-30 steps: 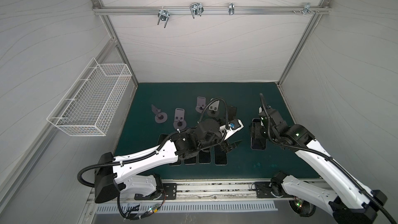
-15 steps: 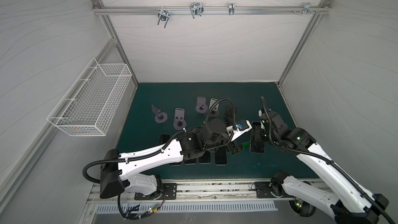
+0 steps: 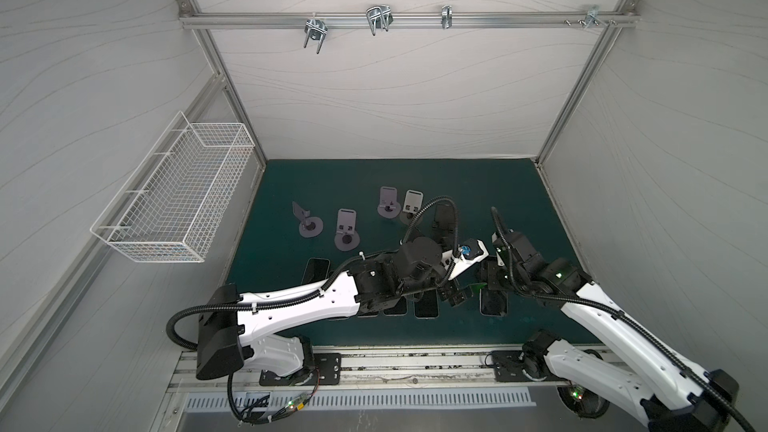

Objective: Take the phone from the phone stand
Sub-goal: 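Carry the phone nearer the robot beside the row of flat phones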

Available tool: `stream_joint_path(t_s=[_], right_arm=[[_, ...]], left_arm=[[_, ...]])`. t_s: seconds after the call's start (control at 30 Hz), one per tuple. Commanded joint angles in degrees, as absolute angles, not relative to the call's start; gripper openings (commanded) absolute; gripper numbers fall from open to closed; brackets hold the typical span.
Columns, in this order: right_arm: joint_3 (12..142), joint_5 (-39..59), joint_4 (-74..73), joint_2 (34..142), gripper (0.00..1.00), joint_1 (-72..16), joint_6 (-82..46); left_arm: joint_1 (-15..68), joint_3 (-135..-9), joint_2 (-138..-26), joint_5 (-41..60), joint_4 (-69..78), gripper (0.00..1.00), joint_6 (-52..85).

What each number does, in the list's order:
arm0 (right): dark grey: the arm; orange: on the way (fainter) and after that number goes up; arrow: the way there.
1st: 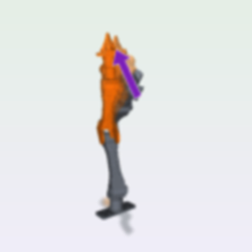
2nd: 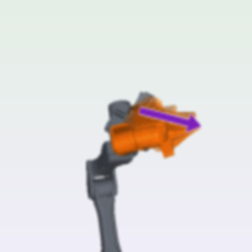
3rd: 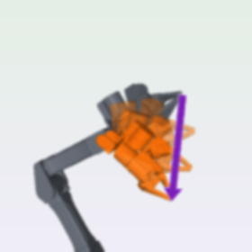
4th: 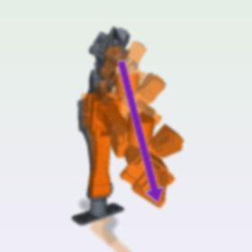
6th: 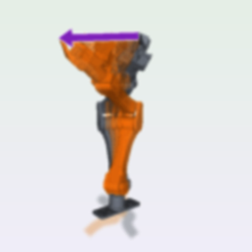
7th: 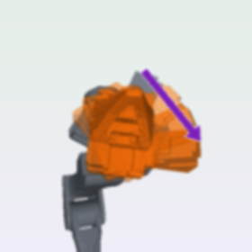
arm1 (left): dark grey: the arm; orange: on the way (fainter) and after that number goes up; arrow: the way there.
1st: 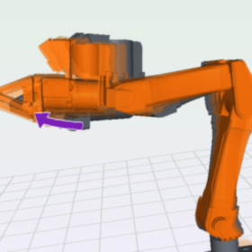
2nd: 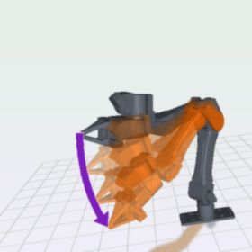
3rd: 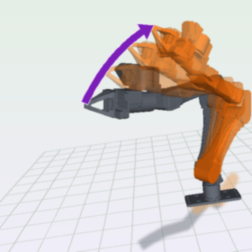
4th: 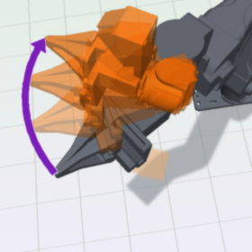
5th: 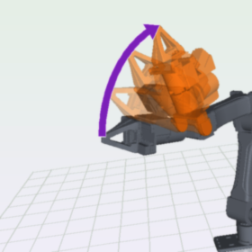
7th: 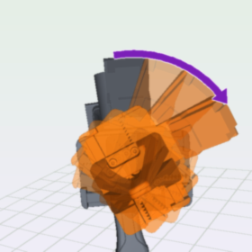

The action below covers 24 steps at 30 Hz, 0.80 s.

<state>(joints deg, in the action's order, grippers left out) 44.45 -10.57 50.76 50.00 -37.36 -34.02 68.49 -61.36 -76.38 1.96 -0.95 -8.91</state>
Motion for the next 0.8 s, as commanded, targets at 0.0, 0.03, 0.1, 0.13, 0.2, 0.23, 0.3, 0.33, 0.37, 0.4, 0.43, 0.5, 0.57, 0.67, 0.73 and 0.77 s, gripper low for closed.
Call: stream_joint_path(t_s=[0.0, 0.03, 0.1, 0.13, 0.2, 0.23, 0.3, 0.33, 0.37, 0.4, 0.43, 0.5, 0.57, 0.67, 0.73, 0.77], right_arm=[[43.41, -8.59, 47.52, 50.19, 0.60, -37.07, -36.48], [42.95, -8.36, 46.98, 50.25, 0.60, -37.01, -36.85], [42.07, -8.03, 46.17, 50.66, 0.60, -37.07, -37.33], [41.61, -7.74, 45.72, 50.96, 0.60, -37.00, -37.57], [40.88, -7.27, 44.86, 51.77, 0.60, -37.03, -37.94], [40.58, -6.90, 44.38, 52.25, 0.60, -37.02, -37.97], [40.30, -6.40, 43.55, 53.34, 0.60, -37.04, -38.08], [40.26, -6.15, 43.05, 54.08, 0.60, -37.00, -38.19], [40.30, -5.73, 42.50, 54.82, 0.60, -37.02, -38.17], [40.31, -5.41, 42.02, 55.47, 0.60, -37.02, -38.19], [40.17, -5.17, 41.28, 56.28, 0.60, -37.09, -38.24], [39.88, -4.67, 39.69, 58.03, 0.60, -37.06, -38.59], [40.07, -3.71, 38.07, 60.32, 0.61, -37.02, -38.99], [40.80, -2.42, 36.37, 63.62, 0.61, -37.08, -38.96], [41.11, -1.94, 35.47, 65.55, 0.62, -37.06, -38.99], [41.18, -1.89, 34.85, 66.32, 0.62, -37.01, -38.96]], left_arm=[[68.90, -61.87, -76.91, 2.81, 1.93, 0.88, -7.92], [68.91, -61.79, -76.93, 2.82, 2.07, 0.88, -7.70], [68.99, -61.35, -76.91, 2.73, 2.46, 0.88, -7.48], [68.99, -61.11, -76.86, 2.51, 2.61, 0.88, -7.26], [68.97, -60.65, -76.58, 2.16, 2.77, 0.88, -6.93], [68.98, -60.31, -76.35, 1.78, 2.69, 0.88, -6.49], [69.00, -60.12, -75.79, 1.03, 2.06, 0.88, -5.72], [69.08, -60.19, -75.43, 0.73, 1.58, 0.88, -5.17], [69.07, -60.20, -74.96, 0.38, 1.07, 0.88, -4.88], [69.08, -60.13, -74.49, 0.15, 0.62, 0.88, -4.55], [69.11, -59.91, -73.89, -0.19, 0.20, 0.88, -4.40], [69.18, -58.89, -72.57, -1.41, 0.09, 0.88, -3.94], [69.26, -57.81, -71.18, -2.59, 0.00, 0.88, -3.39], [69.22, -56.90, -69.71, -3.46, -1.23, 0.88, -3.42], [69.23, -56.72, -68.99, -4.02, -2.24, 0.88, -3.67], [69.23, -56.59, -68.69, -4.20, -2.67, 0.88, -3.74]])
